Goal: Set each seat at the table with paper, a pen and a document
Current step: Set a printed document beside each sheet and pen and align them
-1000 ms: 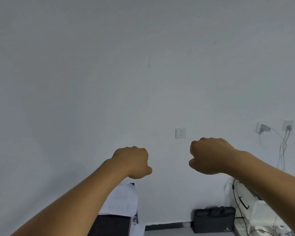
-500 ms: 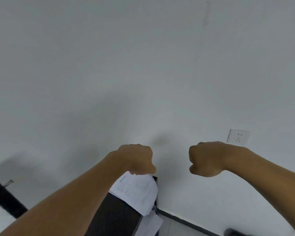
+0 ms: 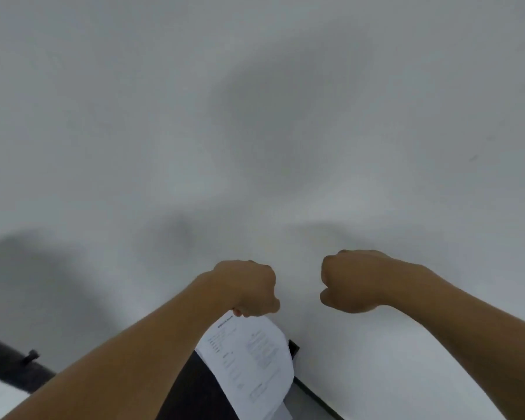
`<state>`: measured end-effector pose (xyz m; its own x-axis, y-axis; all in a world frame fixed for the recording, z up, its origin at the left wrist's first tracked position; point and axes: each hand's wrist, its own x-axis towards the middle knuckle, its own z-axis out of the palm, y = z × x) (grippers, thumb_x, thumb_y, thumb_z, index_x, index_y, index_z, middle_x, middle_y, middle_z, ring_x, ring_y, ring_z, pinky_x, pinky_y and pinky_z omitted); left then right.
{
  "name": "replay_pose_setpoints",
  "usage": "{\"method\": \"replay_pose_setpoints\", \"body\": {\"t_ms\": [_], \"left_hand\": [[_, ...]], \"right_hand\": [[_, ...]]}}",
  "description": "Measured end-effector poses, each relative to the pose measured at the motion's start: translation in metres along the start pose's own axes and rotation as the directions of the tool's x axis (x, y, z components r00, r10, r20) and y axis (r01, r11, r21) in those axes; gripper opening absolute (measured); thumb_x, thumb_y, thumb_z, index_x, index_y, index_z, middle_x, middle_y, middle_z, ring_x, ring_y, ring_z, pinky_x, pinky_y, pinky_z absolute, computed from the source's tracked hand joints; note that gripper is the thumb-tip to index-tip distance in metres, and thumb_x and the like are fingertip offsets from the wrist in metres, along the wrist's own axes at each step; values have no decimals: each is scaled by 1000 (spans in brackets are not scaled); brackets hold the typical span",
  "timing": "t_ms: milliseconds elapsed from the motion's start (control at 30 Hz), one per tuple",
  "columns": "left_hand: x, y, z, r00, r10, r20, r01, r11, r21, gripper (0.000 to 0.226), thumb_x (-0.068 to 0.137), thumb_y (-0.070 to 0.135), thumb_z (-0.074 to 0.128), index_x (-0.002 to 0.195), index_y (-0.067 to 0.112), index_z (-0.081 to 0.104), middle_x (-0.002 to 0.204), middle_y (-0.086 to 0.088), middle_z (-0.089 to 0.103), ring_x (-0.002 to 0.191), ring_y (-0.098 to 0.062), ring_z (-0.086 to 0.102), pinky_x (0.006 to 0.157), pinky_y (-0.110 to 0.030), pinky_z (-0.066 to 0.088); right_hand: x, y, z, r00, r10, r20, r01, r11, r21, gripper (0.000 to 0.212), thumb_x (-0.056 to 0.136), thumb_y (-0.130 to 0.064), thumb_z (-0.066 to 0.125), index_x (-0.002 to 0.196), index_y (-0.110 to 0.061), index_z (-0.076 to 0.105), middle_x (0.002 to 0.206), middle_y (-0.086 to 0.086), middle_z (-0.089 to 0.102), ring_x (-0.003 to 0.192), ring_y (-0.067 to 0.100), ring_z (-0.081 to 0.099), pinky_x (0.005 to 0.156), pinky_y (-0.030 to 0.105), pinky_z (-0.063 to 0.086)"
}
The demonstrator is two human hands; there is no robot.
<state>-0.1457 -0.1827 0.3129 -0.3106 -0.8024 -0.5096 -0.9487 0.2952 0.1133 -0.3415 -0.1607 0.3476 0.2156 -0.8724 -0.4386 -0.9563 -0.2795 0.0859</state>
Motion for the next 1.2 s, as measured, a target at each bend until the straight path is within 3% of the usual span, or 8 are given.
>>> {"method": "replay_pose_setpoints", "body": {"t_ms": [233, 367, 500, 567, 767, 867, 1100, 1200], "left_hand": [[37, -30, 2, 981, -189, 40, 192, 977, -93, 36, 102, 34, 58, 71, 16, 61, 64, 2, 64, 58, -13, 62, 62, -28, 48], [48, -46, 19, 932, -357, 69, 363, 916, -169, 35, 102, 35, 58, 72, 17, 58, 59, 5, 62, 54, -11, 60, 62, -27, 46], [54, -51, 44, 861, -503, 75, 504, 826, -253, 29, 103, 37, 55, 79, 21, 49, 67, 3, 62, 58, -13, 58, 62, -29, 43], [58, -54, 67, 824, -555, 116, 560, 764, -319, 28, 103, 38, 54, 83, 18, 54, 69, 3, 64, 58, -13, 58, 63, -30, 45], [67, -62, 133, 748, -601, 280, 659, 629, -411, 26, 101, 37, 52, 85, 17, 57, 67, 2, 69, 62, -15, 64, 64, -30, 47], [79, -66, 162, 744, -587, 320, 664, 597, -450, 21, 101, 36, 52, 89, 19, 55, 71, 2, 70, 65, -15, 65, 66, -31, 49], [111, -81, 206, 741, -563, 365, 660, 514, -548, 26, 99, 31, 53, 77, 18, 53, 65, 2, 66, 62, -16, 62, 70, -33, 53], [128, -91, 227, 721, -576, 385, 675, 459, -577, 25, 99, 35, 54, 80, 18, 55, 70, 1, 70, 66, -18, 69, 76, -36, 61]], "right_hand": [[102, -13, -6, 976, -213, 53, 214, 977, -23, 26, 102, -40, 52, 82, -24, 45, 90, -3, 56, 72, 13, 51, 64, 31, 40], [150, -23, -2, 932, -353, 86, 354, 935, 1, 30, 100, -37, 54, 76, -23, 43, 81, -4, 53, 67, 14, 48, 59, 29, 36], [186, -30, 15, 891, -436, 125, 433, 900, 55, 32, 97, -33, 55, 72, -21, 41, 73, -3, 50, 62, 16, 45, 57, 29, 35], [205, -36, 32, 863, -476, 169, 471, 879, 69, 33, 97, -32, 56, 70, -21, 40, 70, -3, 49, 60, 16, 44, 56, 29, 35], [244, -53, 88, 798, -517, 310, 524, 849, 68, 30, 98, -29, 54, 71, -19, 44, 70, -6, 50, 59, 12, 43, 56, 26, 35], [259, -63, 109, 786, -514, 344, 528, 847, 61, 33, 100, -32, 53, 72, -20, 40, 72, -6, 48, 60, 12, 42, 56, 26, 35], [286, -72, 146, 807, -462, 368, 476, 877, 59, 34, 102, -35, 54, 73, -21, 41, 76, -5, 51, 62, 12, 46, 57, 27, 38], [302, -69, 165, 830, -430, 355, 421, 901, 107, 36, 101, -36, 56, 72, -22, 41, 75, -5, 52, 63, 12, 49, 57, 26, 38]]}}
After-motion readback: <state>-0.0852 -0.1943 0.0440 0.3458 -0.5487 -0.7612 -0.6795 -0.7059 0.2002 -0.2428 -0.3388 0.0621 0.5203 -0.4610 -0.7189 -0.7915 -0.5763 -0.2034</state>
